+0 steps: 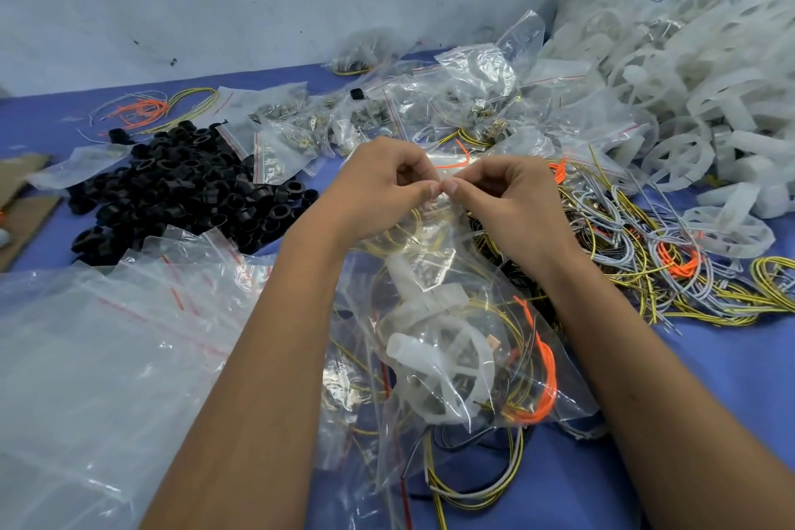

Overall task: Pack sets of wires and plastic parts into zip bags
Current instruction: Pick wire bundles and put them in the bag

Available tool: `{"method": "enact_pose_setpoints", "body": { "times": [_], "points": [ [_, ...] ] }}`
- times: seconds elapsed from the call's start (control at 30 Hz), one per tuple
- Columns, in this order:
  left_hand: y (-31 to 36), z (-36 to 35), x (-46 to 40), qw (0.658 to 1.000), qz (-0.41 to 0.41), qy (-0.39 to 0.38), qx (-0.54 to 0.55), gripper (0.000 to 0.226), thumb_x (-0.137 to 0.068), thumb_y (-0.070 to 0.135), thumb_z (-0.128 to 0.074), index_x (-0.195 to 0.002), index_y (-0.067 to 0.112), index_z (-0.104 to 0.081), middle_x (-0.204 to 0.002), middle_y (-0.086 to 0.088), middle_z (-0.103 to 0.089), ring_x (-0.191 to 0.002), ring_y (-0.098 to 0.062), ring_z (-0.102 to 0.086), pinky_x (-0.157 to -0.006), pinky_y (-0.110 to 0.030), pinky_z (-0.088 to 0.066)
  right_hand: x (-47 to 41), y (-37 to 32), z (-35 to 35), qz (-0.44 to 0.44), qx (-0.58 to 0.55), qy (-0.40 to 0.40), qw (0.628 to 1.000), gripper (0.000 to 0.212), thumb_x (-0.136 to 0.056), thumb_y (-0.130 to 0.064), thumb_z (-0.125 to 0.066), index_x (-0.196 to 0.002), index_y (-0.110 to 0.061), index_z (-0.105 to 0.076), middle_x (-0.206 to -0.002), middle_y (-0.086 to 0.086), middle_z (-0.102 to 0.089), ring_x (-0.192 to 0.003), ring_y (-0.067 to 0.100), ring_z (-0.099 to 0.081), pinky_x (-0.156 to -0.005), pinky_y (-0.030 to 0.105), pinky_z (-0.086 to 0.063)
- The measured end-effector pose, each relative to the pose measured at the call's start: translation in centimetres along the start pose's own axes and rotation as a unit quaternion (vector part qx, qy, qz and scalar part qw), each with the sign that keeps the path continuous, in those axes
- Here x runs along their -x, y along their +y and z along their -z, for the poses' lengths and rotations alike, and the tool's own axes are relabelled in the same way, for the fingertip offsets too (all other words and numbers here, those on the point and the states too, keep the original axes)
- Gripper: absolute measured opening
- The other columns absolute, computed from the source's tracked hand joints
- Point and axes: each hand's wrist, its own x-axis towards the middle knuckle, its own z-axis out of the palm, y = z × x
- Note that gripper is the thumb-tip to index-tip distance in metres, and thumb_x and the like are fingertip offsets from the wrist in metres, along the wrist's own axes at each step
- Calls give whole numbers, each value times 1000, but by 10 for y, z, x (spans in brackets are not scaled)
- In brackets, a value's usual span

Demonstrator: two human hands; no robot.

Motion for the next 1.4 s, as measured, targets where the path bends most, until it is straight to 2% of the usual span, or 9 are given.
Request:
{"method": "enact_pose_setpoints", "body": {
  "times": [0.33, 0.53, 0.67, 0.8, 0.9, 1.07, 1.27, 1.33, 1.4],
  "points": [
    [0, -4, -2, 999, -29, 38, 9, 6, -90, 9, -76, -84, 7, -75, -77, -10, -73, -75, -29, -69, -70, -38, -55, 1, -3, -1, 38, -1, 21, 999, 12, -94, -13, -73, -83, -8, -74, -73, 17, -66, -63, 14, -52, -60, 31, -43],
    [-8, -2, 1, 999, 7, 44, 20, 9, -87, 10, -79, -79, 10, -76, -72, -2, -74, -62, -7, -65, -61, -19, -50, 0, -2, -2, 28, 4, 52, 998, 12, -94, -12, -72, -82, -9, -71, -73, 19, -65, -62, 14, -51, -58, 31, -42],
    [-7, -2, 1, 998, -2, 50, 34, 10, -85, 11, -82, -80, 5, -77, -74, -8, -75, -74, -29, -72, -69, -35, -56, -1, -1, -2, 30, 3, 59, 998, 12, -94, -13, -72, -82, -10, -72, -74, 18, -66, -63, 13, -53, -59, 33, -44],
    [-9, 0, 3, 997, 16, 43, 57, 11, -85, 17, -83, -82, 7, -78, -75, -4, -77, -77, -26, -75, -75, -40, -61, -1, 0, -2, 30, 3, 61, 998, 12, -94, -13, -72, -83, -9, -71, -73, 15, -66, -63, 12, -53, -60, 31, -44],
    [-14, 5, 5, 993, 34, 54, 95, 11, -86, 15, -83, -81, 6, -77, -79, -7, -78, -83, -30, -77, -85, -47, -62, -4, 4, -1, 15, -7, 80, 997, 11, -94, -13, -72, -84, -8, -72, -68, 2, -62, -63, 9, -52, -60, 26, -43],
    [-20, 12, 8, 989, 48, 25, 134, 6, -85, 3, -81, -84, 3, -75, -78, -4, -74, -74, -11, -69, -75, -22, -55, -6, 7, -1, 4, -25, 89, 996, 11, -94, -13, -72, -84, -8, -71, -69, -2, -61, -61, 7, -50, -59, 23, -41],
    [-16, 8, 7, 995, 21, -5, 94, 10, -87, 5, -79, -79, 10, -75, -65, 12, -69, -64, -1, -61, -66, -15, -48, -5, 4, -1, -1, -61, 61, 996, 13, -96, -13, -69, -84, -9, -70, -78, 16, -70, -66, 14, -57, -61, 29, -47],
    [-16, 5, 6, 996, 9, 8, 90, 9, -85, 7, -81, -78, 8, -75, -65, 10, -69, -63, -1, -61, -65, -15, -47, -4, 4, -1, -5, -72, 37, 997, 16, -97, -16, -69, -83, -7, -70, -78, 18, -70, -66, 15, -60, -61, 25, -49],
    [-17, 4, 5, 995, -2, 22, 98, 9, -83, 8, -83, -80, 4, -75, -70, 0, -73, -67, -8, -65, -68, -25, -51, -3, 3, -1, 0, -65, 6, 998, 21, -95, -19, -71, -80, -4, -71, -78, 28, -66, -65, 19, -58, -60, 31, -48]
  ]
}}
